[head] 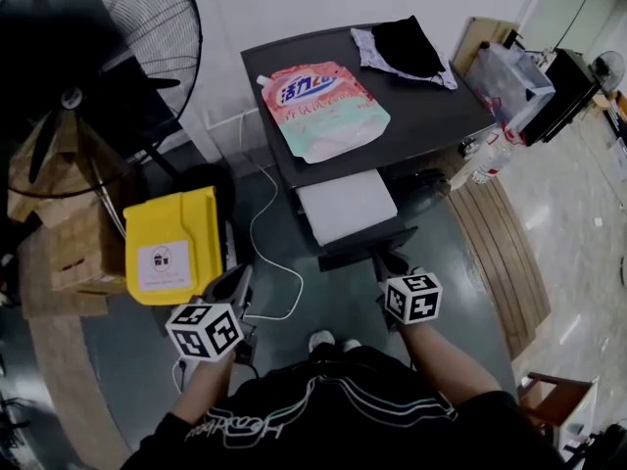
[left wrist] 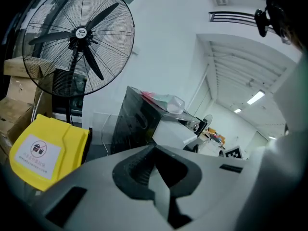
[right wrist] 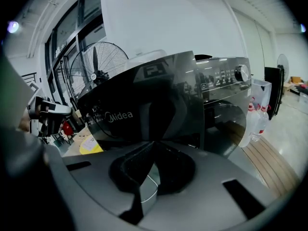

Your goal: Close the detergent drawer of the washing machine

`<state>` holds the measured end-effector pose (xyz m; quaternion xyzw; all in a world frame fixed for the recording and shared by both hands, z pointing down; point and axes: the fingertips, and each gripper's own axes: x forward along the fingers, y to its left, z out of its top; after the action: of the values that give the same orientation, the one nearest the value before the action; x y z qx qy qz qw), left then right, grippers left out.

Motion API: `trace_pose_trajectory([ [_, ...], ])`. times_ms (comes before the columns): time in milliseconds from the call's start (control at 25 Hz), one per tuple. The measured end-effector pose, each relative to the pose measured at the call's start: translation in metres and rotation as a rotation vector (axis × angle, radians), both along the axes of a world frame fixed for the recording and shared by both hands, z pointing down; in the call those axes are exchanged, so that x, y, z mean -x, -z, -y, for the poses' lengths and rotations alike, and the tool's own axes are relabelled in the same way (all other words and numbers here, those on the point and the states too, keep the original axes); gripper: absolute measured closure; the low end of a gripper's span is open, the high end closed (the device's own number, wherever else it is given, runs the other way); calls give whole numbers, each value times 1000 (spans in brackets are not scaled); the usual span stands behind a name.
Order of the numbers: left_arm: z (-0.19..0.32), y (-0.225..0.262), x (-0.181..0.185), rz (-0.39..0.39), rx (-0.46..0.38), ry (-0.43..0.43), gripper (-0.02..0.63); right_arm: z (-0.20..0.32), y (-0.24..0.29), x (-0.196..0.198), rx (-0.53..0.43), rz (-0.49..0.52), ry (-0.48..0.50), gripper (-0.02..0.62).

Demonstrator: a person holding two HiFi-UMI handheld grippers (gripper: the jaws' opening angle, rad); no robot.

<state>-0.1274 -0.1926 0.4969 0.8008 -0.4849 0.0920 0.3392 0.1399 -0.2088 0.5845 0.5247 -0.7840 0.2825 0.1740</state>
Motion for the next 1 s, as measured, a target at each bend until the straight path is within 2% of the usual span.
trace_pose_trajectory([
  [520, 19, 10, 14, -3, -20, 30, 578, 49, 7, 13, -4, 32, -13, 570],
  [1000, 24, 7, 22, -11, 2, 58, 578, 81, 8, 21, 0, 35, -25, 571],
])
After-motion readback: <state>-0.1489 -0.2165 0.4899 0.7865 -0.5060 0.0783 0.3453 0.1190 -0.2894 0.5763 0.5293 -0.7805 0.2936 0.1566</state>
